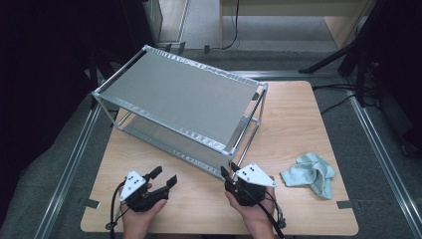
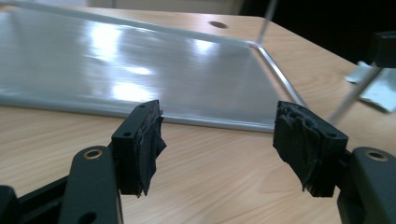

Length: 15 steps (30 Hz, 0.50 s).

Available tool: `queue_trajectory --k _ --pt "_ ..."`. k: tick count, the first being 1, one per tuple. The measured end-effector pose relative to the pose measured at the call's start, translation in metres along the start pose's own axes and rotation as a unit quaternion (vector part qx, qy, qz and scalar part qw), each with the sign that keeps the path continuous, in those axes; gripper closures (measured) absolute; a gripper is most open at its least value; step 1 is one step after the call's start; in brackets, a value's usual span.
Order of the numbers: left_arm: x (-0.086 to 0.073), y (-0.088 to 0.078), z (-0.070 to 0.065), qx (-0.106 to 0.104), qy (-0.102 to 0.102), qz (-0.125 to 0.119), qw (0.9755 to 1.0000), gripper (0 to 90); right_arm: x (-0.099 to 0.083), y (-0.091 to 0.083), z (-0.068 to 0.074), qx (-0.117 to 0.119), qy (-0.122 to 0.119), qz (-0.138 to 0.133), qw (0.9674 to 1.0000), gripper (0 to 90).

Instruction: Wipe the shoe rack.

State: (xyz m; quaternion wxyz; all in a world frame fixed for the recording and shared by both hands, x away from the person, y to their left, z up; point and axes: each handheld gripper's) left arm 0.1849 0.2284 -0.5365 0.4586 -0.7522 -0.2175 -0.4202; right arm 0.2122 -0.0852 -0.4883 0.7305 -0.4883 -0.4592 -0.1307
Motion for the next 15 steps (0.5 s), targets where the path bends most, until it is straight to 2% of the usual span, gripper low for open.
queue_trajectory --k 2,4,7,9,10,12,15 --pt "0.0 -0.007 0.013 0.025 -0.011 -0.007 0.9996 32.2 0.0 0.001 -0.002 -0.01 0.0 0.001 0.9999 77.5" --pt "0.001 -0.014 0.023 0.044 -0.023 -0.015 0.9986 32.5 -0.001 0.0 -0.008 -0.002 0.001 0.003 1.0 78.5" --pt "0.004 -0.022 0.042 0.071 -0.049 -0.025 0.996 33.6 -0.004 -0.006 -0.018 -0.012 -0.011 0.003 0.9999 79.3" --pt "0.005 -0.026 0.053 0.088 -0.062 -0.026 0.9939 33.7 -0.007 -0.012 -0.032 -0.01 -0.021 -0.001 0.9997 79.2" --pt "0.006 -0.027 0.057 0.094 -0.062 -0.024 0.9933 33.7 -0.009 -0.014 -0.04 -0.001 -0.021 -0.005 0.9998 78.4" --pt "0.008 -0.031 0.066 0.11 -0.067 -0.027 0.9913 33.6 -0.013 -0.019 -0.059 0.021 -0.002 -0.001 0.9998 77.4" --pt "0.013 -0.036 0.078 0.124 -0.081 -0.037 0.9883 34.5 -0.014 -0.027 -0.081 0.01 0.003 0.006 0.9999 78.1"
Point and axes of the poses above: each handheld gripper's, and its own axes: y roughly forward along the jaws, x roughly out of its top, z roughly to its left, and after that the axes turned 11 degrees about z, right-handed
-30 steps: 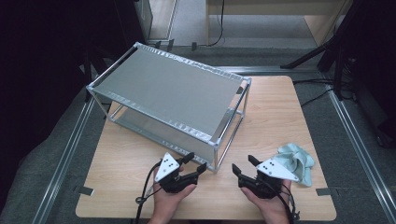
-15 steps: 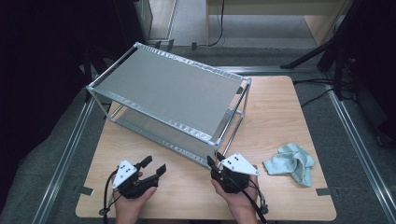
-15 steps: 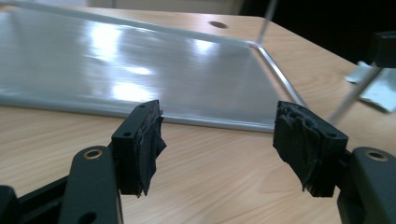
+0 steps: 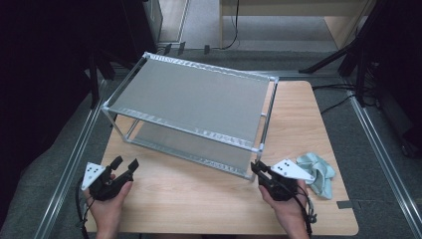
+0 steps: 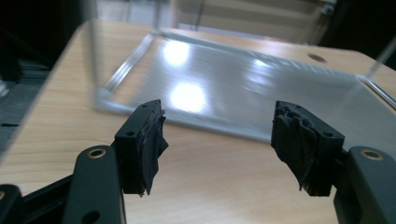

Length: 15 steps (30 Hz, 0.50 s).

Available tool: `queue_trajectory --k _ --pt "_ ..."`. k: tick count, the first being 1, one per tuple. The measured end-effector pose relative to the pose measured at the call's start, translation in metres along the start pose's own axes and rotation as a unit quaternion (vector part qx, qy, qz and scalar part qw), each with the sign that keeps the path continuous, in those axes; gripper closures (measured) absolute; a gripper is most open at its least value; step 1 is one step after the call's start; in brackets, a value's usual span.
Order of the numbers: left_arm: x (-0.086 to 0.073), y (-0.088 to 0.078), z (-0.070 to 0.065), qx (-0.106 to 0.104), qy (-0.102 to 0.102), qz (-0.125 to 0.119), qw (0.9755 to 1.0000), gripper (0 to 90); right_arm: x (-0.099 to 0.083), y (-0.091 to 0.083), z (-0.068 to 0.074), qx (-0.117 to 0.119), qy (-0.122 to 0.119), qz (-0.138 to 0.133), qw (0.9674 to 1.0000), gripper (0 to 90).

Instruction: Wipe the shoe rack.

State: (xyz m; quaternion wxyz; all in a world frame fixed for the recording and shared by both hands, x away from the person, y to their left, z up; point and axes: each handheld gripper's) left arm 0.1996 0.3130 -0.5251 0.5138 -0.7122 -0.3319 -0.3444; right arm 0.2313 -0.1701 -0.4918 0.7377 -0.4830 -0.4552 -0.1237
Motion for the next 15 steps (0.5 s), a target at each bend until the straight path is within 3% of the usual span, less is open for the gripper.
queue_trajectory --k 4,8,12,15 --pt "0.014 0.008 0.011 0.021 0.002 0.003 0.9998 36.2 -0.002 -0.01 -0.022 -0.029 0.006 -0.001 0.9996 78.5" --pt "0.029 0.025 0.013 0.042 0.01 0.011 0.999 36.8 -0.004 -0.016 -0.038 -0.051 0.034 -0.008 0.9981 78.5" --pt "0.041 0.047 0.011 0.052 0.017 0.028 0.9981 40.2 -0.005 -0.019 -0.049 -0.05 0.057 -0.014 0.997 77.8" --pt "0.046 0.058 0.007 0.071 0.035 0.027 0.9965 51.5 -0.005 -0.02 -0.051 -0.052 0.054 -0.012 0.9971 77.8"
Point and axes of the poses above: each handheld gripper's, and its own axes: y roughly forward along the jaws, x roughly out of its top, z roughly to its left, and after that the axes turned 11 degrees about z, right-handed
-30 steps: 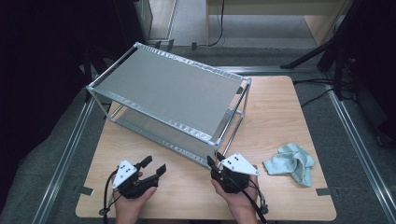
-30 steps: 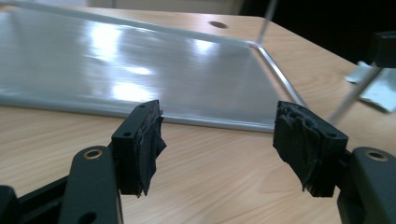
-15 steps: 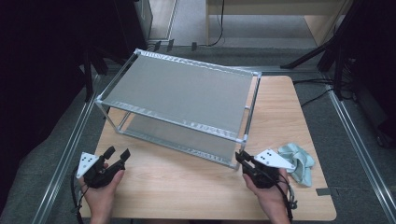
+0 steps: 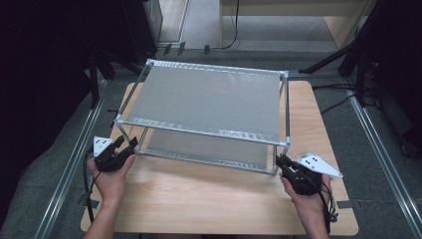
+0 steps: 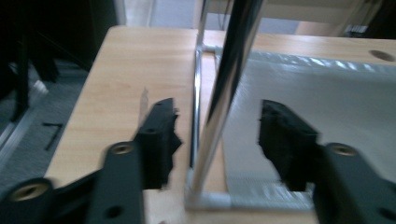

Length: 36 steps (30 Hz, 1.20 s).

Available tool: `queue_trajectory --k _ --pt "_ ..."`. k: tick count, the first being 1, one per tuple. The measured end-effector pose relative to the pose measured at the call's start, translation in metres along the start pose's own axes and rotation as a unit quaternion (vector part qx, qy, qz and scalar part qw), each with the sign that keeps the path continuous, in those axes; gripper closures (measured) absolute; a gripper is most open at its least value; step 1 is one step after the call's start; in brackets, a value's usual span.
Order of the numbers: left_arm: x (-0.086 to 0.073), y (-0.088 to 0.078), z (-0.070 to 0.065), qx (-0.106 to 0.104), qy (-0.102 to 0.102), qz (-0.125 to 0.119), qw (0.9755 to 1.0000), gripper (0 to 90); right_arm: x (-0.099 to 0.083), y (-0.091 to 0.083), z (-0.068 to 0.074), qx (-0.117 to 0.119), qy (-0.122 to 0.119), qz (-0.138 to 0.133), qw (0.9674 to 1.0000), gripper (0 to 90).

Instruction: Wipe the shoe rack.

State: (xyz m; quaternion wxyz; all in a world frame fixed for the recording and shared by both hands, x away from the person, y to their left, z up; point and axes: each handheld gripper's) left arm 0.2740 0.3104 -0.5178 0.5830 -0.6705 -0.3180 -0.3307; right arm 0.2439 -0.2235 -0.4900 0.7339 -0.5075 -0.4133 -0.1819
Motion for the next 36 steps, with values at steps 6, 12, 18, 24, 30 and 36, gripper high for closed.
queue_trajectory --k 6,12,18,24,30,36 --pt "0.003 -0.004 -0.003 -0.016 0.036 0.011 0.9992 78.8 0.0 -0.001 -0.007 0.0 0.032 -0.007 0.9995 76.6" --pt "-0.011 -0.03 -0.003 -0.037 0.039 0.013 0.9985 79.7 0.009 0.005 -0.013 -0.02 0.05 -0.009 0.9985 77.1" --pt "-0.038 -0.064 -0.01 -0.064 0.025 0.013 0.9975 79.0 0.02 0.014 -0.017 -0.037 0.05 -0.011 0.998 77.7" --pt "-0.064 -0.091 -0.032 -0.075 0.051 0.01 0.9958 79.2 0.02 0.017 -0.026 -0.057 0.042 -0.014 0.9974 78.4" --pt "-0.081 -0.107 -0.047 -0.116 0.067 0.0 0.9909 78.8 0.014 0.008 -0.04 -0.068 0.058 -0.023 0.9958 78.3" --pt "-0.091 -0.114 -0.053 -0.151 0.098 -0.005 0.9836 74.3 0.003 -0.005 -0.045 -0.082 0.048 -0.03 0.995 79.0"
Point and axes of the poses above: each handheld gripper's, and its own axes: y roughly forward along the jaws, x roughly out of its top, z roughly to its left, and after that the axes turned 11 degrees about z, right-handed
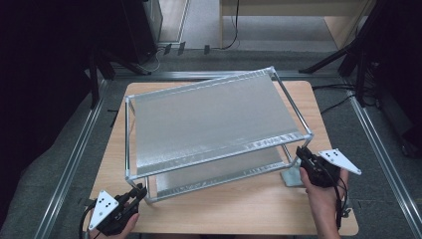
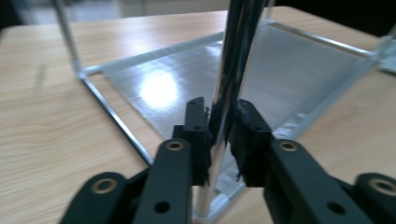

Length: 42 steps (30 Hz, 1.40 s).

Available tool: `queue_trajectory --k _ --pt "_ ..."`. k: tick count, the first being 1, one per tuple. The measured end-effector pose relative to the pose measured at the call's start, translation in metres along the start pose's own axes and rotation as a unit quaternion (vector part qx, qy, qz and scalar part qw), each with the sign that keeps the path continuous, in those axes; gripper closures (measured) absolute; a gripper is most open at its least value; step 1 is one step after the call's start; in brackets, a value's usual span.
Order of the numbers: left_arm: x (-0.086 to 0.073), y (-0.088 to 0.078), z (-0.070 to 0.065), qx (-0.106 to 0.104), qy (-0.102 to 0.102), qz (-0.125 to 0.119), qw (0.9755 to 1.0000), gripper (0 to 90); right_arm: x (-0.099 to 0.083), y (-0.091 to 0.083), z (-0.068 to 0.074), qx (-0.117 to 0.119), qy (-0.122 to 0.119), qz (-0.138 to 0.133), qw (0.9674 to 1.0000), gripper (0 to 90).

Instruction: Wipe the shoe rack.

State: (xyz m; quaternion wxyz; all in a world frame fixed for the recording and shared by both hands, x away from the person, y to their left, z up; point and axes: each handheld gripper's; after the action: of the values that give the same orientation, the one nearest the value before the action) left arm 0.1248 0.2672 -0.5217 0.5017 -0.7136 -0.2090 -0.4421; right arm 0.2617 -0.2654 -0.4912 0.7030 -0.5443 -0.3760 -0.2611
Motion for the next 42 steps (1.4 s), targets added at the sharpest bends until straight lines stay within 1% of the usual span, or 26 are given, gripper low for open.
queue_trajectory --k 2,4,5,7,9,11,12,14,15,16,18,19,20,22,24,26,28,30,31,32,33,34,36,38,41,42 --pt "-0.002 0.002 0.001 -0.01 -0.003 0.007 0.9999 70.8 -0.003 -0.004 -0.002 0.005 -0.003 -0.002 1.0 79.0" --pt "-0.003 0.005 0.002 -0.006 -0.005 0.021 0.9998 69.1 -0.005 -0.008 -0.002 0.006 -0.007 0.001 1.0 78.3" --pt "-0.003 0.006 0.002 -0.004 -0.009 0.026 0.9996 69.6 -0.005 -0.01 -0.003 0.015 -0.005 0.003 0.9999 74.8" --pt "-0.004 0.005 0.003 -0.006 -0.02 0.027 0.9994 72.4 -0.005 -0.017 -0.008 0.035 0.001 0.002 0.9994 60.2" --pt "-0.005 0.002 0.005 -0.01 -0.021 0.025 0.9994 75.8 -0.005 -0.028 -0.016 0.048 0.004 -0.004 0.9988 52.4" --pt "-0.005 0.002 0.006 -0.019 -0.024 0.027 0.9992 76.2 -0.007 -0.039 -0.026 0.047 0.016 -0.011 0.9987 47.0" --pt "-0.005 0.002 0.007 -0.021 -0.026 0.027 0.9991 76.2 -0.009 -0.042 -0.032 0.032 0.026 -0.009 0.9991 46.1" --pt "-0.006 0.003 0.007 -0.024 -0.037 0.027 0.9987 74.6 -0.013 -0.045 -0.039 -0.012 0.039 0.012 0.9991 42.7" --pt "-0.006 0.004 0.007 -0.025 -0.042 0.027 0.9984 72.3 -0.017 -0.044 -0.043 -0.042 0.031 0.033 0.9981 40.1" --pt "-0.006 0.004 0.006 -0.026 -0.045 0.026 0.9983 71.8 -0.02 -0.043 -0.045 -0.052 0.027 0.044 0.9973 38.6" --pt "-0.006 0.003 0.004 -0.025 -0.041 0.028 0.9984 71.3 -0.029 -0.035 -0.051 -0.049 0.045 0.084 0.9943 29.6" --pt "-0.006 0.003 0.004 -0.023 -0.039 0.028 0.9986 70.9 -0.034 -0.029 -0.051 -0.051 0.054 0.104 0.9917 27.9" --pt "-0.006 0.004 0.004 -0.021 -0.038 0.028 0.9987 71.0 -0.037 -0.023 -0.051 -0.057 0.057 0.12 0.9894 27.0" --pt "-0.006 0.005 0.004 -0.018 -0.038 0.034 0.9986 70.8 -0.044 -0.009 -0.049 -0.072 0.058 0.159 0.9829 26.5" --pt "-0.006 0.006 0.003 -0.015 -0.038 0.035 0.9986 70.9 -0.047 0.004 -0.046 -0.072 0.057 0.186 0.9783 26.6" --pt "-0.006 0.008 0.002 -0.012 -0.033 0.036 0.9987 70.9 -0.046 0.01 -0.042 -0.085 0.048 0.181 0.9785 30.6" --pt "-0.006 0.01 0.003 -0.008 -0.035 0.037 0.9987 73.3 -0.046 0.013 -0.04 -0.087 0.045 0.176 0.9794 36.5" --pt "-0.007 0.009 0.003 -0.013 -0.04 0.036 0.9985 76.5 -0.048 0.014 -0.037 -0.106 0.016 0.17 0.9795 50.1" --pt "-0.007 0.009 0.003 -0.011 -0.037 0.036 0.9986 76.9 -0.048 0.014 -0.037 -0.103 0.01 0.168 0.9805 59.4" --pt "-0.007 0.009 0.003 -0.009 -0.035 0.036 0.9987 77.2 -0.049 0.014 -0.037 -0.086 0.018 0.166 0.9823 66.3" --pt "-0.007 0.009 0.003 -0.009 -0.035 0.036 0.9987 77.3 -0.05 0.014 -0.036 -0.077 0.028 0.162 0.9834 73.6" --pt "-0.006 0.01 0.003 -0.01 -0.036 0.036 0.9986 77.3 -0.05 0.014 -0.035 -0.071 0.029 0.162 0.9838 77.8" --pt "-0.006 0.01 0.002 -0.007 -0.035 0.037 0.9987 77.4 -0.05 0.013 -0.032 -0.07 0.021 0.157 0.9849 80.6" --pt "-0.007 0.009 0.002 -0.008 -0.036 0.037 0.9986 77.4 -0.048 0.01 -0.027 -0.059 0.012 0.146 0.9875 81.4" --pt "-0.006 0.009 0.002 -0.009 -0.042 0.038 0.9984 77.2 -0.037 -0.003 -0.018 -0.035 0.008 0.103 0.994 81.6" --pt "-0.007 0.01 0.002 -0.012 -0.047 0.037 0.9981 77.1 -0.034 -0.007 -0.016 -0.031 0.002 0.093 0.9952 81.6"
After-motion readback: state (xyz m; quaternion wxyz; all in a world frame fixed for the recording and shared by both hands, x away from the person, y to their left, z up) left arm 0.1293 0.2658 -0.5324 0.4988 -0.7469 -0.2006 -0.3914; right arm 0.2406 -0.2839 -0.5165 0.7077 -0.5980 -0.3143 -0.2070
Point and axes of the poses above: each handheld gripper's, and its own axes: y roughly forward along the jaws, x roughly out of its top, z roughly to its left, and after that the axes turned 11 degrees about z, right-handed
